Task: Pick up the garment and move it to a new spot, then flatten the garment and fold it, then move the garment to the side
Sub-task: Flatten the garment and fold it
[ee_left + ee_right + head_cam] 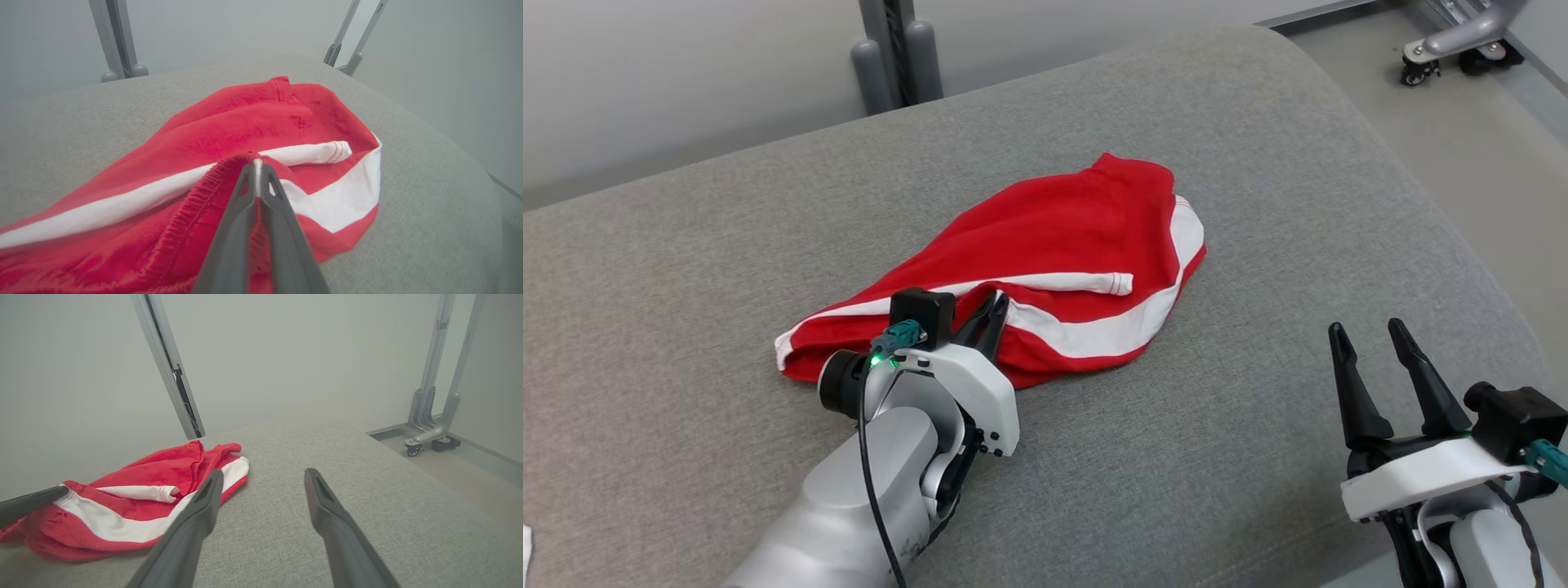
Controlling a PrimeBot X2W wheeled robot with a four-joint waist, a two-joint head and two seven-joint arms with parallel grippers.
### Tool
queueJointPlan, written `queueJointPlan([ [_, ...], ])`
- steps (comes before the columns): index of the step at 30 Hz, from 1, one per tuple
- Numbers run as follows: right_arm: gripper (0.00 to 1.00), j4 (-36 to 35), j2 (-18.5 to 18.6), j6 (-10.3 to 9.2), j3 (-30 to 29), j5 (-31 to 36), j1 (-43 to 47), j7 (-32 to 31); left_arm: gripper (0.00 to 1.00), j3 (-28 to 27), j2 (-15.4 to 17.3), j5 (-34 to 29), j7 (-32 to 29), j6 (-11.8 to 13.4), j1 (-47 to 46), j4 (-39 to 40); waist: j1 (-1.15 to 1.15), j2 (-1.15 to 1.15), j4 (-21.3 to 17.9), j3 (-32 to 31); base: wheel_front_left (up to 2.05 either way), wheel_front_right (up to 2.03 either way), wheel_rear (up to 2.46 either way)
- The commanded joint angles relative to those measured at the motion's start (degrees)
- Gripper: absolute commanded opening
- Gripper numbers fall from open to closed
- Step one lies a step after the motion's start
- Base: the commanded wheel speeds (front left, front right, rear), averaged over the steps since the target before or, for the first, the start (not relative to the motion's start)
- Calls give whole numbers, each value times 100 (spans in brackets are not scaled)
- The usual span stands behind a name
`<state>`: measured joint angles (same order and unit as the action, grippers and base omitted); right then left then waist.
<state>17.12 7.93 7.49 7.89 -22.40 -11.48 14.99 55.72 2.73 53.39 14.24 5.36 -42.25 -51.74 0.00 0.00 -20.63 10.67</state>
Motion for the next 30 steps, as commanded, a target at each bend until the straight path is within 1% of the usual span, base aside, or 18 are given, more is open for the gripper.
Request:
queueJointPlan([
  [1, 100, 91, 66, 0, -82, 51, -50, 30, 0, 51, 33, 1, 60, 38, 20, 83, 0, 0, 204, -99, 0, 0, 0],
  [5, 100, 423, 127, 0, -234, 24, -164, 30, 0, 110, 35, -84, 94, 69, 219, 294, 0, 0, 586, -251, 0, 0, 0],
  [8, 100, 809, 192, 0, -406, -74, -279, 29, 0, 52, 32, -291, 99, 85, 451, 554, 0, 0, 943, -390, 0, 0, 0],
  [12, 100, 1437, 252, 0, -555, -286, -499, 30, 0, -139, 50, -651, 101, 184, 784, 795, 0, 0, 1367, -523, 0, 0, 0],
  [13, 100, 1437, 252, 0, -555, -286, -499, 30, 0, -139, 50, -651, 101, 184, 784, 795, 0, 0, 1367, -523, 0, 0, 0],
  [17, 100, 2106, 300, 0, -580, -545, -725, 30, 0, -391, 80, -962, 96, 227, 1133, 1054, 0, 0, 1704, -605, 0, 0, 0],
  [24, 100, 2982, 347, 0, -282, -870, -1073, 30, 0, -683, 71, -1290, 98, 144, 1544, 1260, 0, 0, 2073, -631, 0, 0, 0],
  [30, 100, 3538, 292, 0, 55, -1189, -1350, 30, 0, -804, 45, -1449, 98, 83, 1641, 1333, 0, 0, 2263, -574, 0, 0, 0],
])
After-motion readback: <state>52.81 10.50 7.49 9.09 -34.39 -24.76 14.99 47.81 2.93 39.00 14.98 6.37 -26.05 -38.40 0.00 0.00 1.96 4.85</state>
